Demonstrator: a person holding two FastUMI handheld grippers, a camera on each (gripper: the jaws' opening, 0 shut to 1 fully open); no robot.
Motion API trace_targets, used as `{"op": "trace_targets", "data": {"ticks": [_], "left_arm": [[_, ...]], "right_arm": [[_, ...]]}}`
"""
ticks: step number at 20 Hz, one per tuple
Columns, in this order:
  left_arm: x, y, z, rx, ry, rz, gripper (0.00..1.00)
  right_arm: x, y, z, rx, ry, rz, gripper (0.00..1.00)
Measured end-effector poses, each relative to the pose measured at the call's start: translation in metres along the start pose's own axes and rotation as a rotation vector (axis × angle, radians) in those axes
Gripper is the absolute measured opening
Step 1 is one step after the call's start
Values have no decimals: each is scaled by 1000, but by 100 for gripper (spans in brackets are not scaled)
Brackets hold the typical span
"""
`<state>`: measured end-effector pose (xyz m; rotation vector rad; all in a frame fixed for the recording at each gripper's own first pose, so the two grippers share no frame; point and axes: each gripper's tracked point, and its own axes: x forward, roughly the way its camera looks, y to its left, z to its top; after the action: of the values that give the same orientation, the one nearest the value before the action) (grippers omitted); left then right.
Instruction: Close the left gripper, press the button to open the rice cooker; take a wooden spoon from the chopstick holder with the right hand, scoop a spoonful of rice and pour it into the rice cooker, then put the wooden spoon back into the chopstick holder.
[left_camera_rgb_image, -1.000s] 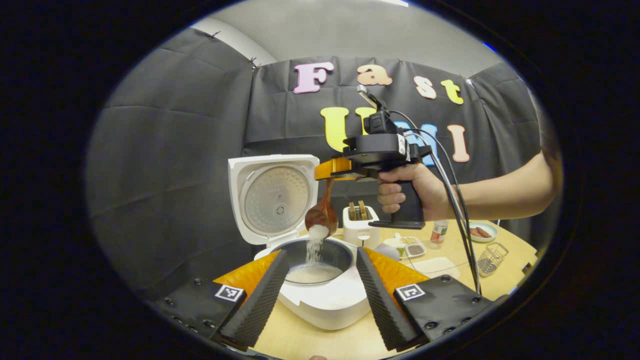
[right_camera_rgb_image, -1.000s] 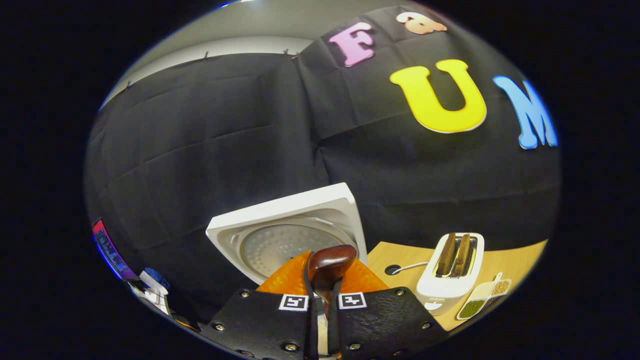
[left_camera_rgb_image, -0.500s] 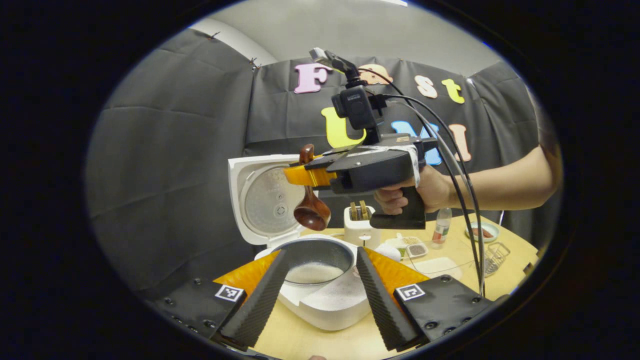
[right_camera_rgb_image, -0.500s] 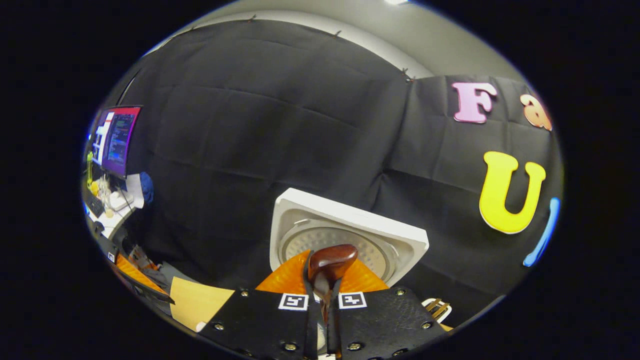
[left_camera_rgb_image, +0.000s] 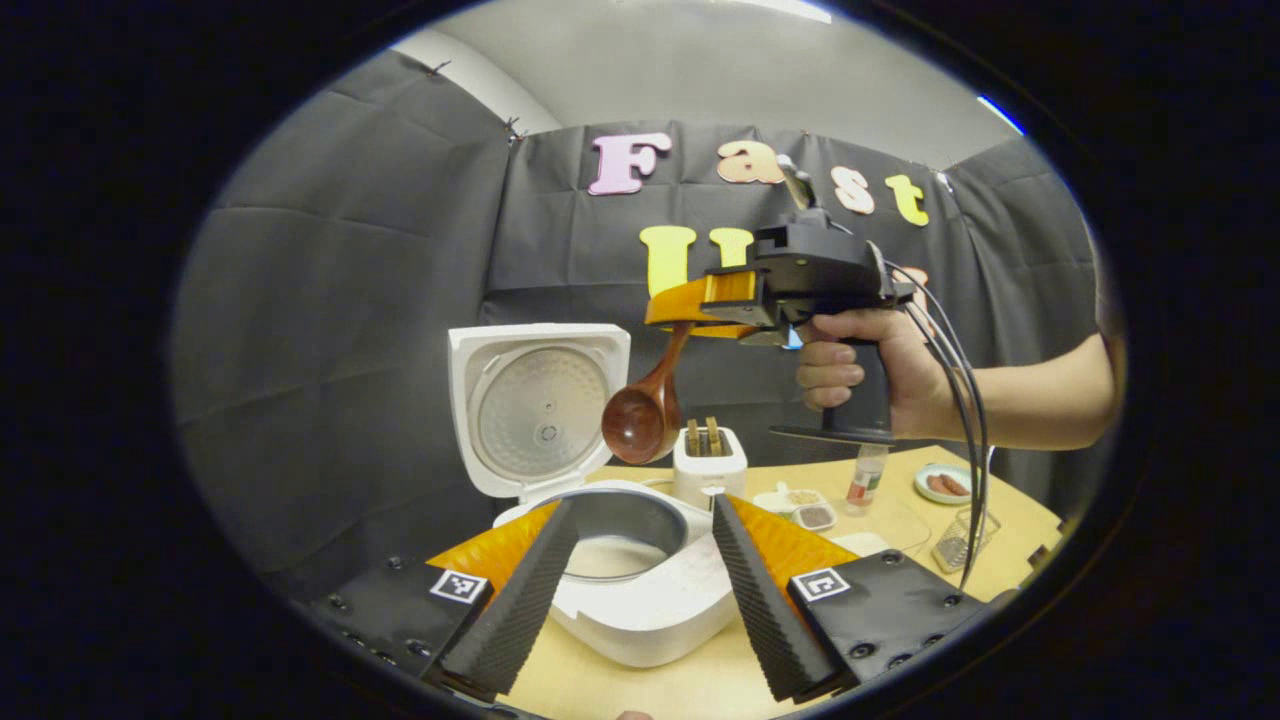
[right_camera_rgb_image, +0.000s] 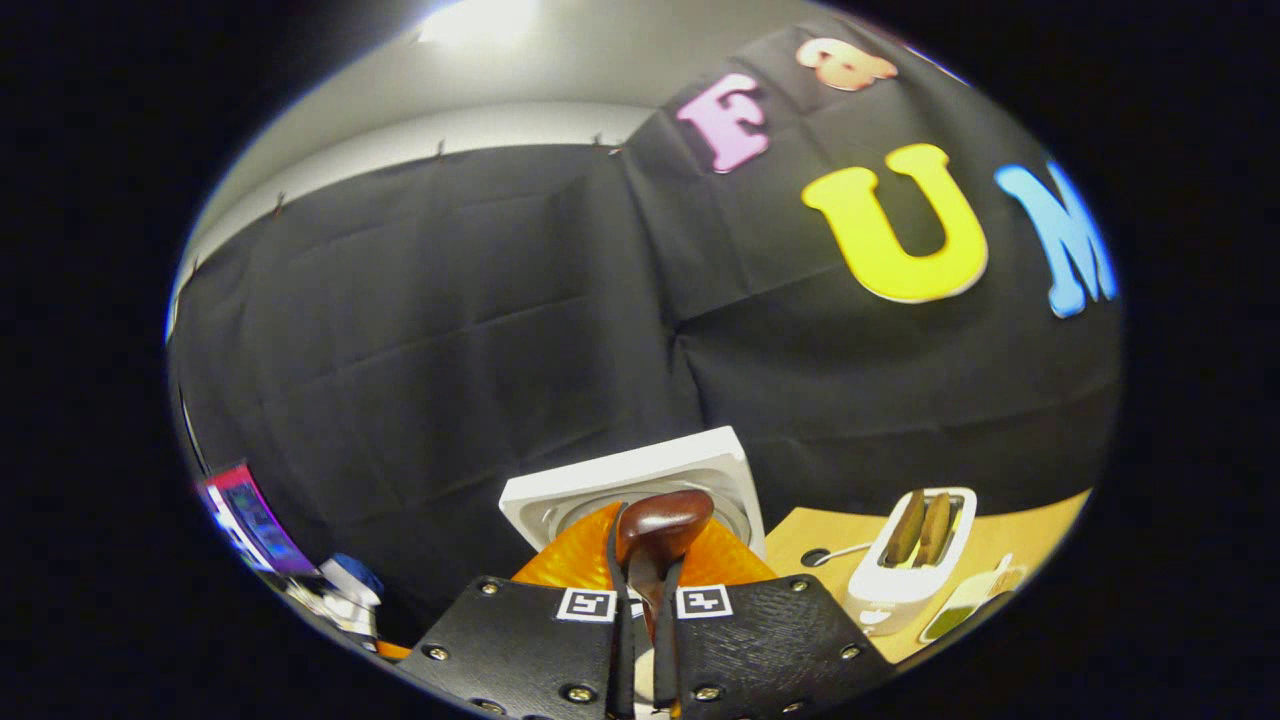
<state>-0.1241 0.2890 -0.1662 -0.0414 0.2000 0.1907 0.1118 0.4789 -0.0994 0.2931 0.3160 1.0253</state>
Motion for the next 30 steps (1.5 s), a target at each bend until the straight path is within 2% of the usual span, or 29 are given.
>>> {"op": "trace_targets", "data": {"ticks": [4,10,17,22,30], "left_arm": [[14,-22,13,-20,-12,-30,95],[25,-57,36,3,-43,-77,95],[33,-119,37,10,-30,-143,95],[38,-154,34,-12,-17,-176,95],[44,-204,50,28,-35,-227,95]], "right_arm": [[-33,-25,24,194,-57,-44,8],[-91,-57,44,309,-144,-130,7],[-203,-107,50,301,-189,-279,7],[-261,-132,50,243,-202,-381,7],[-346,-169,33,175,-187,-551,7]]}}
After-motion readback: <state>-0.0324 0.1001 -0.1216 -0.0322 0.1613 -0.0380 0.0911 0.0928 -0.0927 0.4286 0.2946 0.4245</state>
